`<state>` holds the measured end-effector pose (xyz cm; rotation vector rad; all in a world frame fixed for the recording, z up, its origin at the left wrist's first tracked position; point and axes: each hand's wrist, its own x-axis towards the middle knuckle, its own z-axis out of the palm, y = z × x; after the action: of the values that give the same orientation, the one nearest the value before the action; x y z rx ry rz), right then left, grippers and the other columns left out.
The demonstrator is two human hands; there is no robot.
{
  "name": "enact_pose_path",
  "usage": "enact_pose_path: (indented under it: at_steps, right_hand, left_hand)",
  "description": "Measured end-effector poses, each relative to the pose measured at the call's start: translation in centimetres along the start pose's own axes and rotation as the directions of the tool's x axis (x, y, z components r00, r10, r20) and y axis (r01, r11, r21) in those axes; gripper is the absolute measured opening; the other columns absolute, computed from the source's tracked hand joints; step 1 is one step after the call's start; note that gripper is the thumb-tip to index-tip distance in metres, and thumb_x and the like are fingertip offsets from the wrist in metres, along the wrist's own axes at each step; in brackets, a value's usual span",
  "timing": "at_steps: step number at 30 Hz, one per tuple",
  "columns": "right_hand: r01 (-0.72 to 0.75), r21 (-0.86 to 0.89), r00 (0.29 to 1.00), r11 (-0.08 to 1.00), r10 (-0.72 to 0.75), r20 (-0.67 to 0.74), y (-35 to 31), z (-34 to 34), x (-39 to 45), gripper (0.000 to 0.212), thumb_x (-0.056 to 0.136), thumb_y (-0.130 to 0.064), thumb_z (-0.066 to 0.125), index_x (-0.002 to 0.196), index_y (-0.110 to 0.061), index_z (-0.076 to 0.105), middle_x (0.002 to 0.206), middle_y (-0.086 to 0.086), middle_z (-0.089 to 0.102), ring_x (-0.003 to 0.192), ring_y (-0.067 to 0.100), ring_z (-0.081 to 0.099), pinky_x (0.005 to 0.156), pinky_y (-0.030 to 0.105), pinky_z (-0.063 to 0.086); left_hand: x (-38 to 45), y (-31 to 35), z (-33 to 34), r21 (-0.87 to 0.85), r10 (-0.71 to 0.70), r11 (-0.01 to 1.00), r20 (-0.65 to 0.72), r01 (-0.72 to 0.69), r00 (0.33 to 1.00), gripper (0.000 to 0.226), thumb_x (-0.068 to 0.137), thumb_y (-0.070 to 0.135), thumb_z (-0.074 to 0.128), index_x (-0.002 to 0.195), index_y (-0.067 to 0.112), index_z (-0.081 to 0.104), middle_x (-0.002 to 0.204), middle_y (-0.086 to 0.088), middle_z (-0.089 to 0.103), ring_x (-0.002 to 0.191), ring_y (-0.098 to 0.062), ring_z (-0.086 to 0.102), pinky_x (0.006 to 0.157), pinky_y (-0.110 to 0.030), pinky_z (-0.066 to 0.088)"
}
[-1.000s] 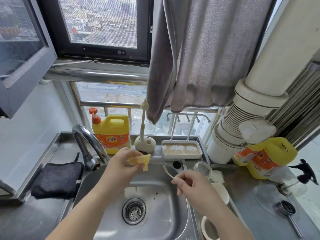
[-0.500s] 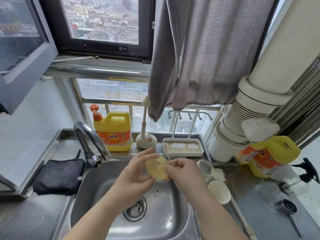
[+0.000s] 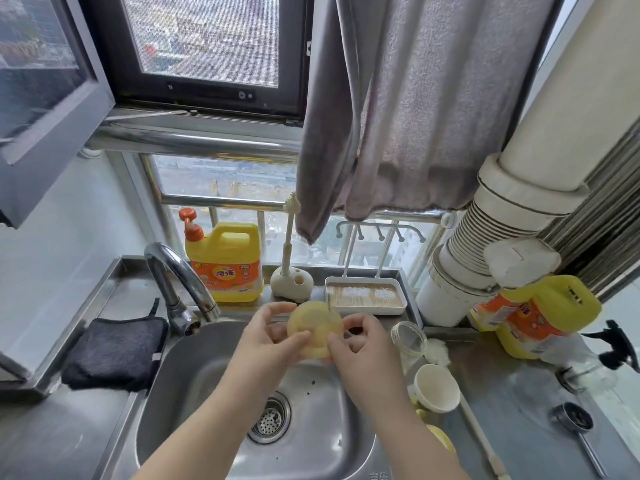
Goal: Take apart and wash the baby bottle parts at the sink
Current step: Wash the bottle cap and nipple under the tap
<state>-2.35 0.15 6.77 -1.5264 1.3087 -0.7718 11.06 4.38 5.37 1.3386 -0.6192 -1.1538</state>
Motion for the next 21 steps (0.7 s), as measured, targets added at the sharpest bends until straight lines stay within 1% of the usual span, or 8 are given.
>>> enact_pose_path:
  at_steps: [2, 4, 7, 10, 14, 17, 19, 21]
  right_hand:
    - [-0.029, -0.012, 0.998, 1.0, 0.03, 0.063, -0.1, 0.2, -0.1, 0.018, 0.087, -0.023, 0.062, 0.093, -0.027, 0.046, 0.067, 0.002, 0.071, 0.063, 0.013, 0.065, 0.056, 0.019, 0.046]
    - [-0.034, -0.073, 0.992, 0.997, 0.042, 0.118, -0.2, 0.1, 0.0, 0.021, 0.088, -0.027, 0.06, 0.098, -0.029, 0.042, 0.07, 0.001, 0.071, 0.065, 0.013, 0.062, 0.052, 0.014, 0.041]
    - [0.01, -0.16, 0.989, 0.987, 0.014, 0.15, -0.2, -0.4, 0.2, 0.023, 0.088, -0.035, 0.06, 0.103, -0.034, 0.042, 0.078, 0.002, 0.07, 0.069, 0.009, 0.061, 0.059, 0.014, 0.042]
    - [0.14, -0.193, 0.983, 0.971, -0.112, 0.149, -0.5, -1.2, 0.1, 0.008, 0.093, -0.032, 0.055, 0.094, -0.037, 0.05, 0.073, -0.009, 0.063, 0.071, 0.001, 0.058, 0.064, 0.015, 0.042]
    - [0.285, -0.254, 0.953, 0.924, -0.245, 0.18, -1.1, -1.7, -0.5, 0.01, 0.09, -0.023, 0.06, 0.084, -0.028, 0.065, 0.065, -0.016, 0.059, 0.068, 0.0, 0.054, 0.06, 0.012, 0.039]
    - [0.313, -0.327, 0.945, 0.892, -0.258, 0.201, -1.3, -1.5, -0.6, 0.01, 0.089, -0.024, 0.061, 0.085, -0.027, 0.069, 0.068, -0.01, 0.063, 0.071, 0.002, 0.054, 0.061, 0.015, 0.04]
    - [0.302, -0.356, 0.949, 0.884, -0.241, 0.205, -1.3, -1.5, -0.5, 0.011, 0.089, -0.025, 0.06, 0.085, -0.027, 0.07, 0.067, -0.012, 0.062, 0.073, 0.001, 0.054, 0.063, 0.014, 0.04]
    - [0.287, -0.372, 0.953, 0.883, -0.225, 0.203, -1.3, -1.4, -0.5, 0.012, 0.089, -0.024, 0.06, 0.086, -0.026, 0.071, 0.063, -0.016, 0.058, 0.071, -0.003, 0.053, 0.062, 0.012, 0.039]
  left_hand:
    - [-0.1, 0.0, 0.4, 0.001, 0.032, 0.999, -0.049, -0.032, 0.998, 0.032, 0.085, 0.0, 0.066, 0.111, 0.012, 0.051, 0.088, -0.016, 0.073, 0.08, -0.03, 0.07, 0.083, -0.051, 0.054]
    - [-0.1, 0.1, 0.3, 0.104, 0.089, 0.991, -0.063, -0.082, 0.994, 0.023, 0.086, 0.003, 0.065, 0.105, 0.013, 0.057, 0.085, -0.011, 0.074, 0.081, -0.028, 0.07, 0.079, -0.043, 0.054]
    - [0.3, 0.1, 0.0, 0.269, 0.17, 0.954, -0.109, -0.136, 0.979, 0.017, 0.086, 0.002, 0.064, 0.094, 0.016, 0.067, 0.083, -0.004, 0.073, 0.081, -0.023, 0.069, 0.072, -0.031, 0.051]
    - [0.7, 0.3, -0.3, 0.342, 0.211, 0.928, -0.165, -0.145, 0.963, 0.021, 0.084, 0.002, 0.064, 0.087, 0.022, 0.07, 0.084, 0.0, 0.072, 0.082, -0.019, 0.067, 0.071, -0.028, 0.052]
    - [0.7, 0.6, -0.5, 0.358, 0.237, 0.92, -0.186, -0.159, 0.954, 0.024, 0.082, 0.002, 0.065, 0.08, 0.025, 0.07, 0.08, 0.003, 0.072, 0.077, -0.011, 0.065, 0.065, -0.019, 0.046]
    - [0.6, 0.5, -0.5, 0.364, 0.231, 0.919, -0.181, -0.153, 0.956, 0.023, 0.082, 0.003, 0.066, 0.08, 0.026, 0.071, 0.08, 0.004, 0.072, 0.078, -0.011, 0.066, 0.068, -0.022, 0.05]
    - [0.7, 0.3, -0.4, 0.383, 0.236, 0.911, -0.182, -0.152, 0.955, 0.023, 0.081, 0.004, 0.067, 0.083, 0.027, 0.071, 0.082, 0.005, 0.073, 0.082, -0.013, 0.067, 0.073, -0.03, 0.054]
    - [0.6, 0.2, -0.4, 0.403, 0.25, 0.901, -0.18, -0.161, 0.951, 0.024, 0.081, 0.004, 0.067, 0.083, 0.027, 0.071, 0.083, 0.007, 0.072, 0.083, -0.012, 0.067, 0.073, -0.029, 0.053]
